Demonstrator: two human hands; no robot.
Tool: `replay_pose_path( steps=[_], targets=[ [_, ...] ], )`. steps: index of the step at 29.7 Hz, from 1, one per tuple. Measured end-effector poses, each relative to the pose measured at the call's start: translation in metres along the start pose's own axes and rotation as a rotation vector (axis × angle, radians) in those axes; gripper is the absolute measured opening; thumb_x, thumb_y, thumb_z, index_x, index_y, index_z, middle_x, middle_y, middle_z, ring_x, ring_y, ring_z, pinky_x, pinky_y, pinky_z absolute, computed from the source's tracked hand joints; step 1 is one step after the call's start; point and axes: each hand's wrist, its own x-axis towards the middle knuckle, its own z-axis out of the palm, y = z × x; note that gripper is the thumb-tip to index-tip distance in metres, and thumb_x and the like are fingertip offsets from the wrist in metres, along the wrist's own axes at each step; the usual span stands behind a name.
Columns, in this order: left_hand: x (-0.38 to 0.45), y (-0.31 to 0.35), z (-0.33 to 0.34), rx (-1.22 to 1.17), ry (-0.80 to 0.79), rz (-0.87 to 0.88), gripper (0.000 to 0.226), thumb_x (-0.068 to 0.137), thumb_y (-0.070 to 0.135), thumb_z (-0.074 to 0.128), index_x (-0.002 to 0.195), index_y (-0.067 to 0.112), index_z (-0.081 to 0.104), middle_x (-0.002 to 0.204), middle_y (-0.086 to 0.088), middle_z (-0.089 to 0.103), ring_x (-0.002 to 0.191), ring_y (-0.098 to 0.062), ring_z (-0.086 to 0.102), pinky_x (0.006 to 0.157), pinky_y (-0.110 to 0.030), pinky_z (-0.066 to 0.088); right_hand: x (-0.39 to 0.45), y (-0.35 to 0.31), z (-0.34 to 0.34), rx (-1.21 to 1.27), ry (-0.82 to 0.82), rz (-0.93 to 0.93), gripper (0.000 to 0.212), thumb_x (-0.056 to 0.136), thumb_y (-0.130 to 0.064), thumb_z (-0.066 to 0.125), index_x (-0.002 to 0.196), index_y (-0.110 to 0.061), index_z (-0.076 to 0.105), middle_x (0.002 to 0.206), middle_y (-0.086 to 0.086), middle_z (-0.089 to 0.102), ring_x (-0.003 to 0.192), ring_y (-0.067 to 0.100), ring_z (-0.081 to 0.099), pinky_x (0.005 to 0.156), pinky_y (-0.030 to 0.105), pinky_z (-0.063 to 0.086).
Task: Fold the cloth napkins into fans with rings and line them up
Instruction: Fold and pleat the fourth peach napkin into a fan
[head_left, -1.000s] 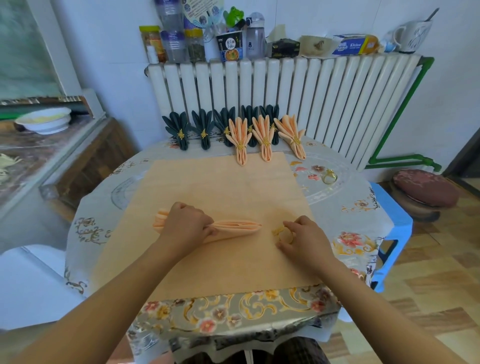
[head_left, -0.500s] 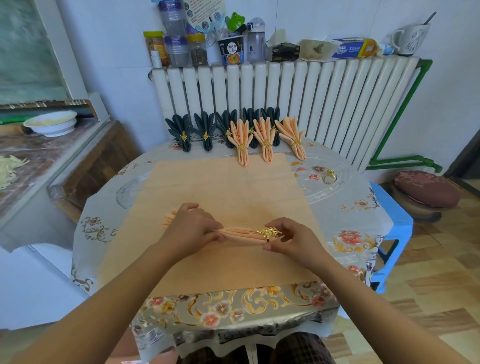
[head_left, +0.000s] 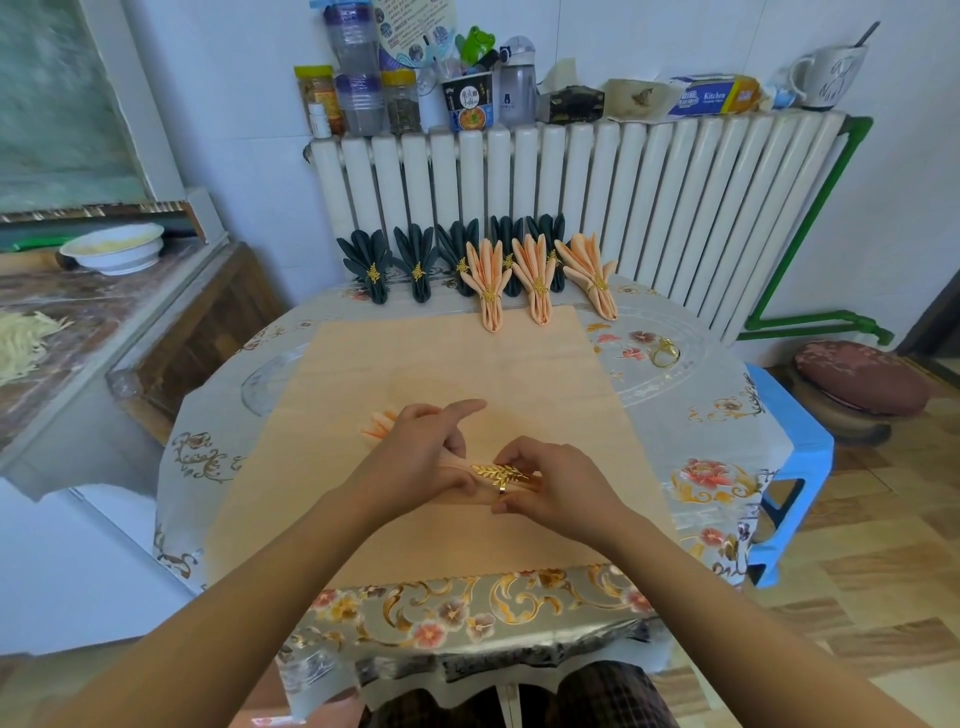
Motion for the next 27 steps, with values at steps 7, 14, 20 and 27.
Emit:
replay_pose_path(
  steps=[7,14,20,27],
  targets=[
    [0.002,-0.015,0.011,0.196,0.134,0.138,0.064,0.079,0.036,0.073,0.137,0.03,0.047,0.1,0.013,0.062,0.123,-0.019,0.039,0.108,-0.028,0.018,0.0,-0.006,0.01,0.03,0.021,0.108,0.043,0.069,-0.039,0.079,0.1,-0.024,0.052,0.097,-0.007,0.063,0.086,0.014,0.055,0.069,0.03,0.042],
    [0.001,-0.035,0.036,0.285,0.321,0.175,0.061,0.059,0.03,0.079,0.117,0.018,0.064,0.118,-0.004,0.064,0.117,-0.022,0.054,0.104,-0.036,0.017,-0.002,-0.01,0.043,0.047,0.121,0.268,0.044,0.072,-0.037,0.074,0.091,-0.019,0.039,0.087,-0.003,0.051,0.078,0.018,0.046,0.061,0.03,0.03],
    [-0.024,-0.02,0.038,-0.172,0.421,-0.354,0.024,0.083,0.008,0.062,0.104,0.008,0.052,0.1,-0.006,0.054,0.099,-0.026,0.052,0.077,-0.029,0.042,0.006,-0.007,0.038,0.207,0.107,0.261,0.04,0.083,-0.051,0.061,0.105,-0.017,0.055,0.094,-0.003,0.056,0.086,0.012,0.052,0.069,0.025,0.041],
    [-0.012,-0.016,0.042,-0.729,0.204,-0.674,0.041,0.09,0.048,0.058,0.097,0.007,0.058,0.085,-0.006,0.07,0.07,-0.015,0.069,0.047,-0.02,0.044,0.027,-0.015,0.036,0.312,0.072,0.352,0.029,0.087,-0.045,0.059,0.085,-0.018,0.07,0.074,-0.007,0.064,0.071,0.01,0.059,0.059,0.02,0.041]
  ],
)
